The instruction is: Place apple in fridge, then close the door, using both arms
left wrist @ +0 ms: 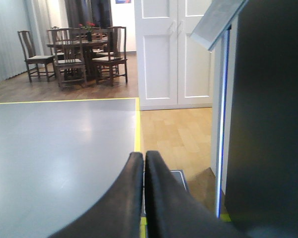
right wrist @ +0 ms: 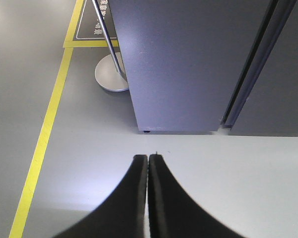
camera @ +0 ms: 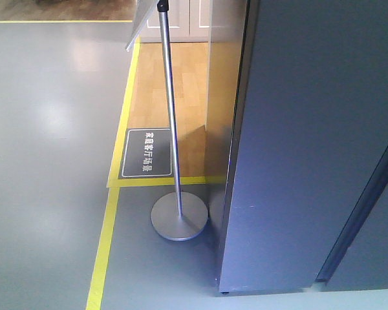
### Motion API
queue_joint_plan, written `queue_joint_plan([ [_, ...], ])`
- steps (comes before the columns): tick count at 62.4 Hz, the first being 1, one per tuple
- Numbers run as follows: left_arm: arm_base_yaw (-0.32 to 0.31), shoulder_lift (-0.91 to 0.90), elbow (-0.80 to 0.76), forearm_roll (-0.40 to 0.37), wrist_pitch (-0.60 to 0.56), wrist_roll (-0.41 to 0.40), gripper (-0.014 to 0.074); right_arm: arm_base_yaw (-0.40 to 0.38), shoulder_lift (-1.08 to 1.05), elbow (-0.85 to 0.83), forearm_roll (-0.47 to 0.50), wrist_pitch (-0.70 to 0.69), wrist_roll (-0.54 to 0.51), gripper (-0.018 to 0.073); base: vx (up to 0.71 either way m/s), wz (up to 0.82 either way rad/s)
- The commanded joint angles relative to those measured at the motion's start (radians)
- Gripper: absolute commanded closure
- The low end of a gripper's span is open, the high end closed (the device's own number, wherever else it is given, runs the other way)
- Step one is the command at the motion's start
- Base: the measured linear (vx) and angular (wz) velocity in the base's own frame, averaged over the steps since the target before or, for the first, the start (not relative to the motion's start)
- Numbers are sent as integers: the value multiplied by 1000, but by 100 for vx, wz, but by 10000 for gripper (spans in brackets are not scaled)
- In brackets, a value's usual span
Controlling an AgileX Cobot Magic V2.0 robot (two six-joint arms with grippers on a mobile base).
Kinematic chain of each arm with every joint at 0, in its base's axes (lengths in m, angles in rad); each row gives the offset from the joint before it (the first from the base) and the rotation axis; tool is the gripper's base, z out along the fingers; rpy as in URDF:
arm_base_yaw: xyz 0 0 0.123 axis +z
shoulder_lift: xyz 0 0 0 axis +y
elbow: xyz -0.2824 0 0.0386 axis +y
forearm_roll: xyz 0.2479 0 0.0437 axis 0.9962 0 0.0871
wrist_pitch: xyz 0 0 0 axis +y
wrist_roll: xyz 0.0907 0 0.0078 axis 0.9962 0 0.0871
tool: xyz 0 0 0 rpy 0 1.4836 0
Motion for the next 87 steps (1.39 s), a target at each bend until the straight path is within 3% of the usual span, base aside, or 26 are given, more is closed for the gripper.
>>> queue_joint_plan([
  [1,6,-18,29,0,-82,-18,603,0,16,-23,-10,-57,-6,563,0,0],
  [62,6,-16,22,0,-82,-19,603,0,16,-23,-10,-57,-7,563,0,0],
  [66,6,-16,22,0,-82,-19,603,-1,12,-23,-47,-75,-28,563,0,0],
  [73,6,-16,22,0,-82,-19,603,-2,-28,32,-92,-245,-58,563,0,0],
  [87,6,-16,22,0,-82,-19,603,-32,-139,313,-91,-766,-97,563,0,0],
])
